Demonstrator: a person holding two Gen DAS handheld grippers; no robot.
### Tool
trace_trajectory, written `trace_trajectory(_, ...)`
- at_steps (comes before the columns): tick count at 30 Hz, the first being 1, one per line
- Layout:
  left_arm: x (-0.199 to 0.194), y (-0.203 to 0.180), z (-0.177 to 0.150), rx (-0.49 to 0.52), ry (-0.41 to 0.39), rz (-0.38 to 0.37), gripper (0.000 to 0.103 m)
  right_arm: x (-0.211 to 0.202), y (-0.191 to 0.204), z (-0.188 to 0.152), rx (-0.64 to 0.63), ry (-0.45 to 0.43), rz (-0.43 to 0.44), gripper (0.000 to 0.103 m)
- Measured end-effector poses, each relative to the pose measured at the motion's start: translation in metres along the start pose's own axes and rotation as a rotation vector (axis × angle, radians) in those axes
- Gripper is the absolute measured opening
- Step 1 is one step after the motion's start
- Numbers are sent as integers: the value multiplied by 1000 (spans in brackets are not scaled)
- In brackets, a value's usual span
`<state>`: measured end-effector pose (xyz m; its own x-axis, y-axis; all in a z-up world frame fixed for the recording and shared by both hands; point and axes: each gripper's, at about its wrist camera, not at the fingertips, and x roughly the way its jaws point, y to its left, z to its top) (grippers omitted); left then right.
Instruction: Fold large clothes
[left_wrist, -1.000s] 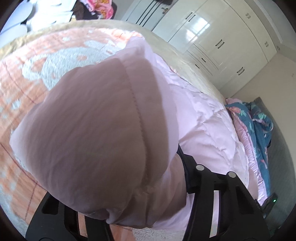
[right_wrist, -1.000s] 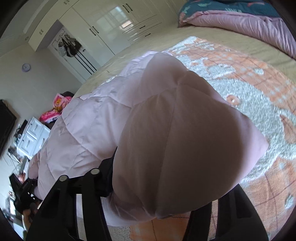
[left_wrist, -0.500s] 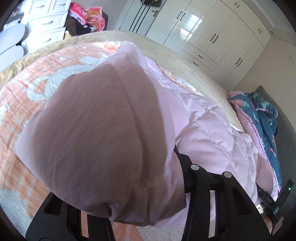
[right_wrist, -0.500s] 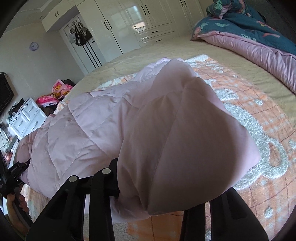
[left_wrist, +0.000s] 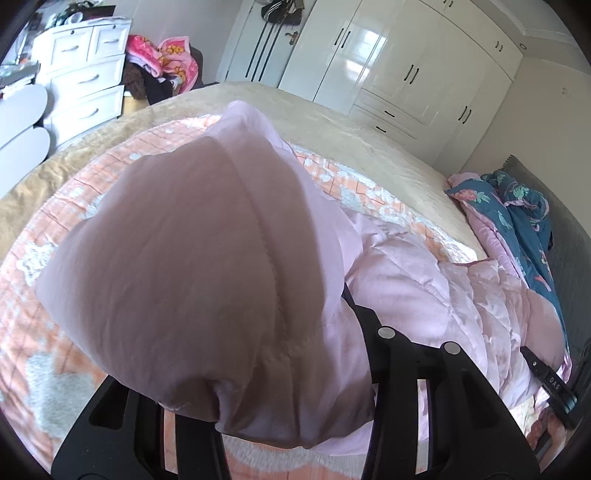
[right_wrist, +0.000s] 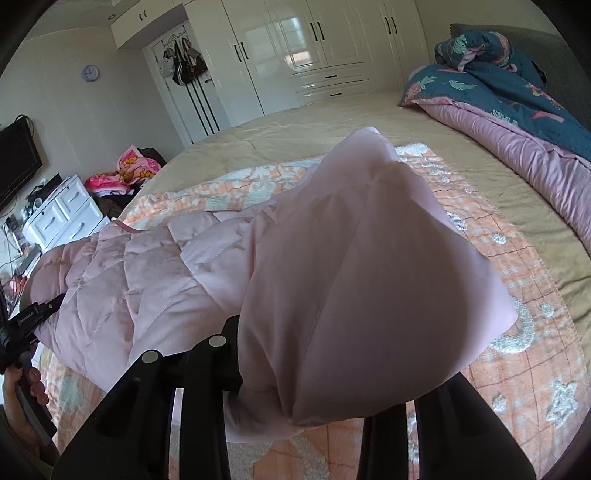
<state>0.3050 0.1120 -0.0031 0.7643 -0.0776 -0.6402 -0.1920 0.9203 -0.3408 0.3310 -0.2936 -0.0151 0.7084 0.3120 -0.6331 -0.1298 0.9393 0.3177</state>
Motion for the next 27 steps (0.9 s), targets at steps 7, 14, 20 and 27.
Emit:
trace_trajectory(7, -21, 5, -12, 10, 9, 1, 34, -23, 6, -12, -7, 5, 3, 31)
trace_trajectory(14, -39, 7, -24, 17, 20, 4, 34, -43, 10, -24, -13, 12, 2, 31)
trace_trajectory(20, -50, 11, -35, 25, 28, 4, 34, -59, 9, -40, -15, 20, 1, 31)
trace_trajectory(27, -63, 18, -55, 43, 40, 9, 34, -72, 7, -59, -11, 30, 1, 31)
